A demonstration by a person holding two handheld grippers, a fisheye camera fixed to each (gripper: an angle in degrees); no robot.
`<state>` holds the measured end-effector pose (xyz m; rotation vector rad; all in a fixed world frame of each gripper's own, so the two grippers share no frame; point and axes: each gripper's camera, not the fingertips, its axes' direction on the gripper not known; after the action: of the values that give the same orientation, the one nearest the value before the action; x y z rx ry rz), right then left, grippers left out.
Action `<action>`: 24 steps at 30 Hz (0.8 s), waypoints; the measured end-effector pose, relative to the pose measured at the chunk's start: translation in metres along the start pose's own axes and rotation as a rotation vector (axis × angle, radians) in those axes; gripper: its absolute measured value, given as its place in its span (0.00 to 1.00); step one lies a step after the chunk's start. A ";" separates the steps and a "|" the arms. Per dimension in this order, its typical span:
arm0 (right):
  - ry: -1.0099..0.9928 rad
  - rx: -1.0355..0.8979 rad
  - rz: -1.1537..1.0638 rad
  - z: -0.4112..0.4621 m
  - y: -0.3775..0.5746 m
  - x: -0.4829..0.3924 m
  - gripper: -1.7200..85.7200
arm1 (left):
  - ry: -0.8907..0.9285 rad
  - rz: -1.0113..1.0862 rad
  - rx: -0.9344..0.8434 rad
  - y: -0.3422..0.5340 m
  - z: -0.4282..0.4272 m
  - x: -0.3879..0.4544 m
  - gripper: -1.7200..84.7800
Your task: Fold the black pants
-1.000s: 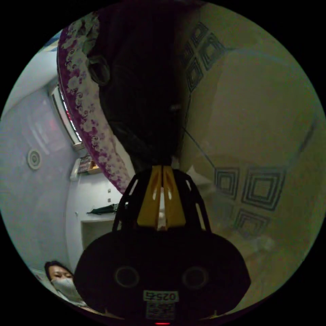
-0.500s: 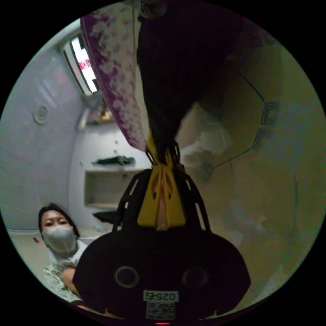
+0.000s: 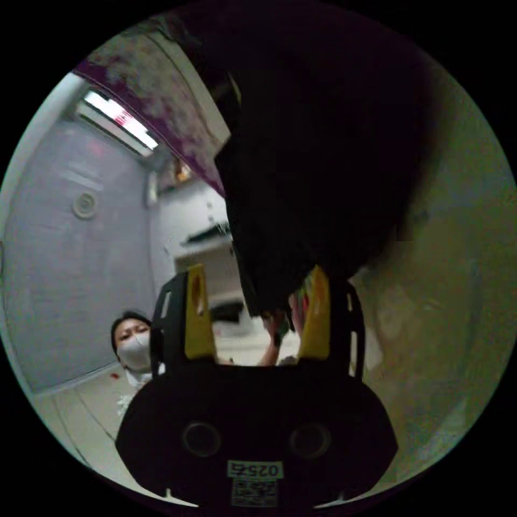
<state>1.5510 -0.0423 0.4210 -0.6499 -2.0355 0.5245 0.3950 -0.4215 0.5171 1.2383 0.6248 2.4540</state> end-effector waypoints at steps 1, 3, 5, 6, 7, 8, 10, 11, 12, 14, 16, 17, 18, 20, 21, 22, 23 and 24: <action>0.031 -0.057 0.033 0.015 0.011 0.003 0.16 | -0.013 0.011 0.038 0.012 -0.018 0.009 0.00; -0.027 -0.276 0.020 0.075 0.057 0.005 0.09 | -0.071 0.021 0.176 0.056 -0.085 0.040 0.00; -0.090 -0.345 -0.100 0.107 0.089 -0.009 0.08 | -0.183 0.037 0.249 0.087 -0.127 0.064 0.01; -0.036 -0.316 -0.221 0.121 0.110 -0.028 0.07 | -0.276 0.035 0.301 0.108 -0.152 0.079 0.01; 0.016 -0.298 -0.302 0.128 0.120 -0.041 0.07 | -0.323 0.034 0.320 0.118 -0.162 0.085 0.01; 0.158 -0.248 -0.492 0.143 0.142 -0.073 0.07 | -0.413 0.032 0.351 0.135 -0.178 0.097 0.01; 0.375 -0.115 -0.854 0.172 0.187 -0.126 0.09 | -0.523 0.045 0.397 0.157 -0.192 0.112 0.01; 0.531 0.011 -1.039 0.196 0.218 -0.151 0.11 | -0.622 0.073 0.435 0.170 -0.194 0.122 0.01; 0.678 0.155 -1.117 0.222 0.241 -0.165 0.12 | -0.742 0.096 0.447 0.179 -0.191 0.130 0.01; 0.804 0.272 -1.222 0.262 0.263 -0.168 0.11 | -0.924 0.125 0.431 0.187 -0.179 0.138 0.01; 0.947 0.242 -1.236 0.306 0.271 -0.160 0.10 | -1.036 0.167 0.438 0.195 -0.166 0.142 0.01; 1.042 0.130 -1.209 0.338 0.271 -0.150 0.10 | -1.031 0.177 0.453 0.200 -0.163 0.142 0.01; 1.130 -0.041 -1.138 0.371 0.265 -0.136 0.09 | -0.974 0.176 0.474 0.205 -0.165 0.141 0.01; 1.104 -0.209 -0.999 0.403 0.259 -0.115 0.07 | -0.864 0.156 0.503 0.215 -0.173 0.135 0.01; 0.988 -0.273 -0.967 0.415 0.261 -0.102 0.03 | -0.819 0.153 0.521 0.223 -0.179 0.132 0.01; 0.936 -0.288 -0.940 0.420 0.262 -0.096 0.03 | -0.809 0.151 0.525 0.226 -0.181 0.131 0.01; 0.895 -0.328 -0.898 0.433 0.262 -0.084 0.04 | -0.800 0.143 0.533 0.234 -0.186 0.129 0.01; 0.923 -0.350 -0.878 0.448 0.264 -0.077 0.07 | -0.794 0.144 0.532 0.240 -0.189 0.128 0.01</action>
<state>1.2638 0.0628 -0.0066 -0.0796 -1.3059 -0.5760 0.1466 -0.6115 0.6275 2.3318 0.9784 1.6716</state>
